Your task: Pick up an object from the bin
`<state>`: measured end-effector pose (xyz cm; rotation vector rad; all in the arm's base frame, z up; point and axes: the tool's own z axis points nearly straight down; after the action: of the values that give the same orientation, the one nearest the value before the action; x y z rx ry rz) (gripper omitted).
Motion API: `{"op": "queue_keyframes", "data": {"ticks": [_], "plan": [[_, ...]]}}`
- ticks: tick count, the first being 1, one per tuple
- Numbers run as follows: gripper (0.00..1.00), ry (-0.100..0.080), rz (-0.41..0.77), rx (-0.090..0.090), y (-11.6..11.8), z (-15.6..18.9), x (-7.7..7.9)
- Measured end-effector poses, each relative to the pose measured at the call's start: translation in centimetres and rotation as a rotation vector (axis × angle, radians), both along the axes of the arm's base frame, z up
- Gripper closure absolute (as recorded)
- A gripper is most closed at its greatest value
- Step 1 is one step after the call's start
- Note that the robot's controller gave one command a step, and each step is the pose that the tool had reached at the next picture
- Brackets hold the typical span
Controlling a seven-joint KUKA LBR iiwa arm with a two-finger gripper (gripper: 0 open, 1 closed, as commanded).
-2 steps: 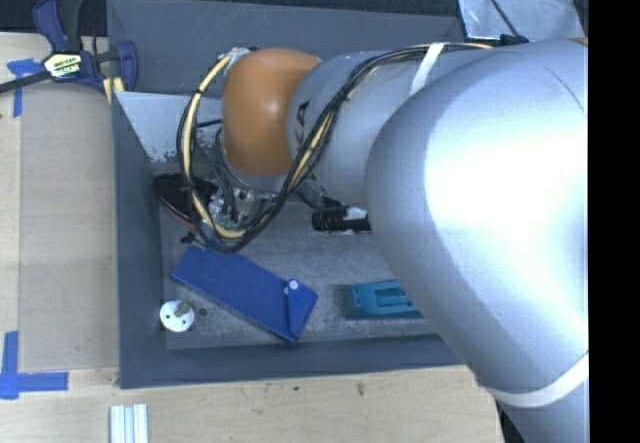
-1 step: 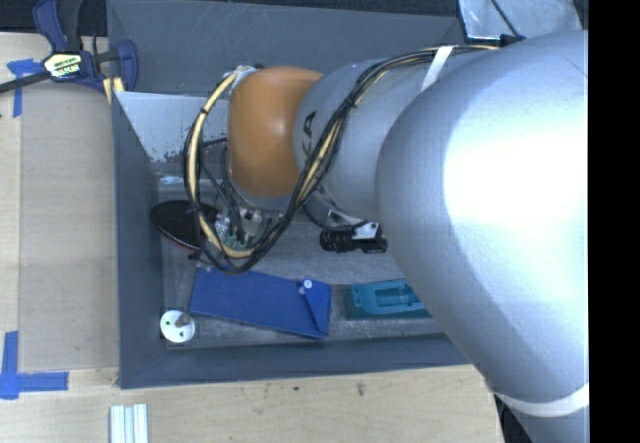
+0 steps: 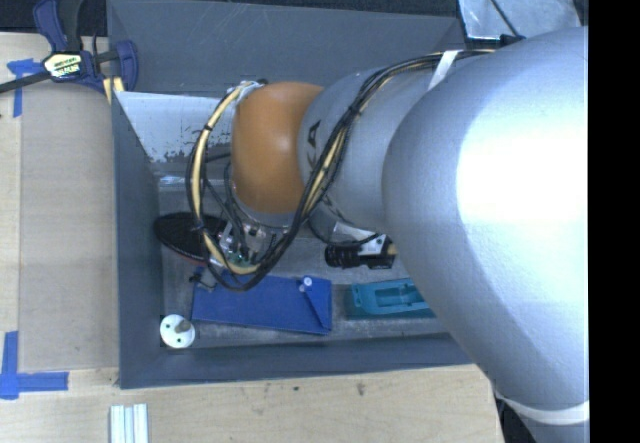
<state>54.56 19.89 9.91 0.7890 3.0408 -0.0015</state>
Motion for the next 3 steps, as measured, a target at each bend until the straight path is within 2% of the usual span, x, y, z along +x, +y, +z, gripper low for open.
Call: {"op": "queue_keyframes", "data": {"ticks": [1, 2, 3], "plan": [[1.0, -0.005, 0.002, 0.002, -0.2, -0.4, 1.2], [1.0, -0.005, 0.003, 0.002, -0.2, -0.6, 1.6], [1.0, 0.006, 0.008, -0.001, -0.6, 4.5, 1.3]]}}
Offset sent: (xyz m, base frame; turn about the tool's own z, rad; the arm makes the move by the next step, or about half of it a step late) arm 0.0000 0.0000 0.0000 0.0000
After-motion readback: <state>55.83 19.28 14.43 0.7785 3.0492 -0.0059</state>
